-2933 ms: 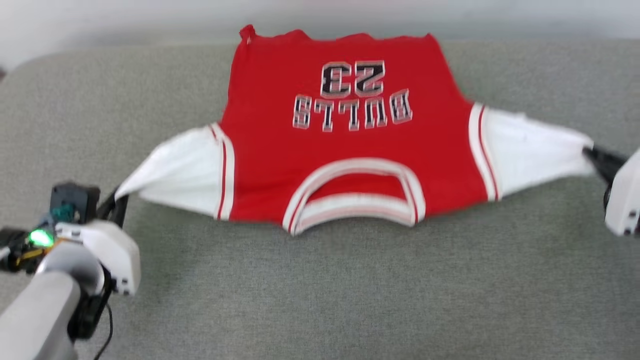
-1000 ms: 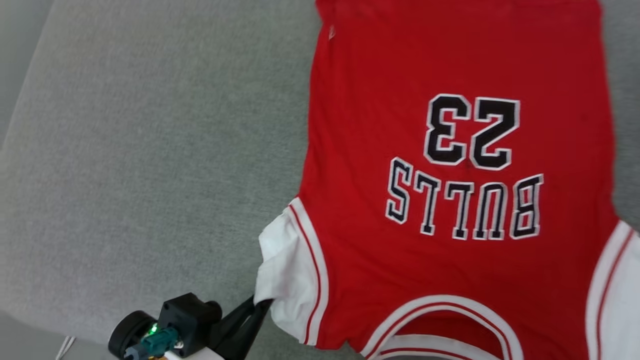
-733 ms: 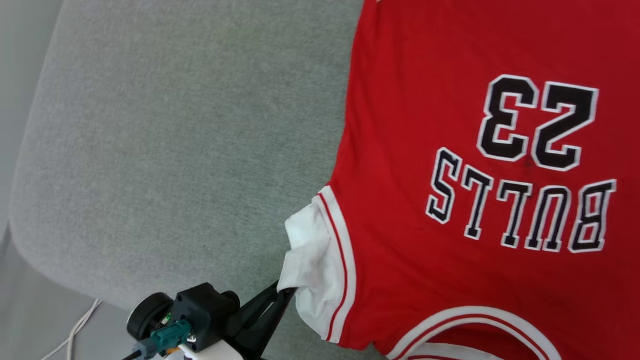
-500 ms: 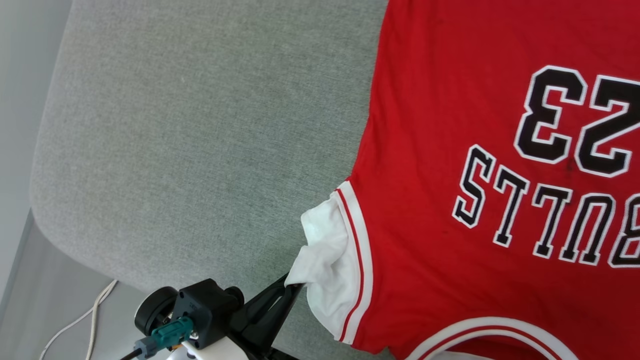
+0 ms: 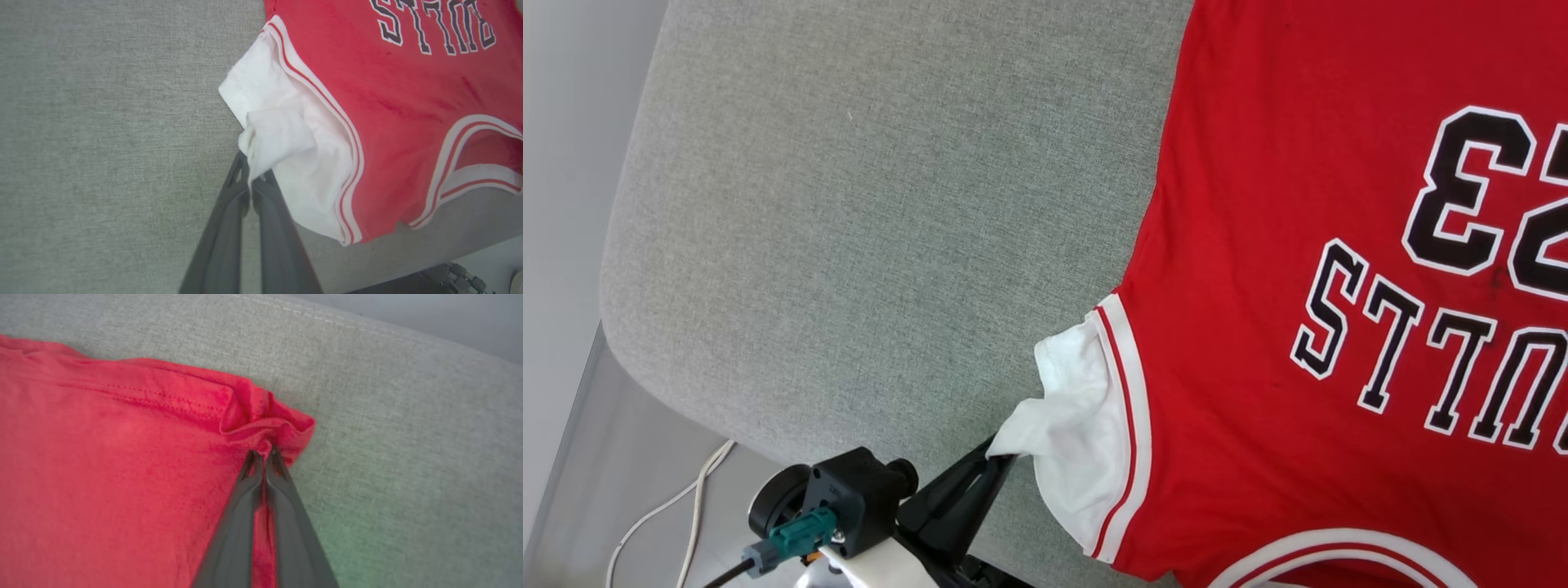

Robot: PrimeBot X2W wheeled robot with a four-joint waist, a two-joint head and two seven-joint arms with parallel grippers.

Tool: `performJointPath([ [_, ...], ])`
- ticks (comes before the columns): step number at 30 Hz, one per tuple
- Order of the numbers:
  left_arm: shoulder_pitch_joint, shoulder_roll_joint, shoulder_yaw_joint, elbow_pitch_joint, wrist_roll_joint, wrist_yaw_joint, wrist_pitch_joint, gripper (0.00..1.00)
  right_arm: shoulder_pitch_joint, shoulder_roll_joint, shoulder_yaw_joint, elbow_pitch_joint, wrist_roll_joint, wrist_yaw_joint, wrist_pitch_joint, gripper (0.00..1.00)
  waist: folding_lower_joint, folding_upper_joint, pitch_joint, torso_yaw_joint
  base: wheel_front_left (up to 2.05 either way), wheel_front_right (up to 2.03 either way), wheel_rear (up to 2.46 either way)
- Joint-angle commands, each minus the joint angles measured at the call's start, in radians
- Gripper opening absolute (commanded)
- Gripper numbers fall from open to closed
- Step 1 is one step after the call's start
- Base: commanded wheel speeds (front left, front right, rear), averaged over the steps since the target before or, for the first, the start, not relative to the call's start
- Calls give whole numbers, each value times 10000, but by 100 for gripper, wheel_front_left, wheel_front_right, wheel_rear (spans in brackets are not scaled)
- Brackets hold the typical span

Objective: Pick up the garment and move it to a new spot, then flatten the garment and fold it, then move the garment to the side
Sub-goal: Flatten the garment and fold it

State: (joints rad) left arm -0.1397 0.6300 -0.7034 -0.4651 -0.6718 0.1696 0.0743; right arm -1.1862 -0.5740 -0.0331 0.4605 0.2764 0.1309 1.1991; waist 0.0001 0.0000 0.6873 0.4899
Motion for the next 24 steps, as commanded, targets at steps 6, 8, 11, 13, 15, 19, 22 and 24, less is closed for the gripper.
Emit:
performJointPath([
  [6, -15, -31, 206, 337, -165, 17, -268, 0, 1189, 0, 114, 302, 303, -4, -14, 0, -1, 0, -461, -372, 0, 0, 0],
  [8, -12, 26, 250, 444, -136, 51, -324, 0, 1520, -132, 196, 257, 438, -6, -47, 0, -1, 0, -711, -565, 0, 0, 0],
  [11, 49, 112, 340, 548, -145, 100, -341, 0, 2130, -327, 436, 33, 824, -7, -123, 0, -1, 0, -1136, -905, 0, 0, 0],
  [13, 83, 145, 388, 594, -163, 143, -362, 0, 2553, -360, 485, -153, 1216, -7, -187, 0, -1, 0, -1419, -1139, 0, 0, 0],
  [15, 174, 228, 455, 644, -194, 190, -384, 0, 3035, -371, 473, -358, 1651, -7, -206, 0, -1, 0, -1719, -1390, 0, 0, 0],
  [19, 310, 391, 610, 752, -287, 314, -416, 0, 4238, -567, 549, -1043, 2388, -7, -353, 0, -1, 0, -2262, -1872, 0, 0, 0],
  [22, 473, 537, 674, 889, -318, 396, -392, 0, 5274, -495, 475, -1569, 2891, -7, -611, 0, -1, 0, -2725, -2269, 0, 0, 0],
  [24, 567, 620, 763, 959, -385, 465, -434, 0, 5977, -442, 482, -1950, 3161, -6, -758, 0, -1, 0, -3008, -2544, 0, 0, 0],
])
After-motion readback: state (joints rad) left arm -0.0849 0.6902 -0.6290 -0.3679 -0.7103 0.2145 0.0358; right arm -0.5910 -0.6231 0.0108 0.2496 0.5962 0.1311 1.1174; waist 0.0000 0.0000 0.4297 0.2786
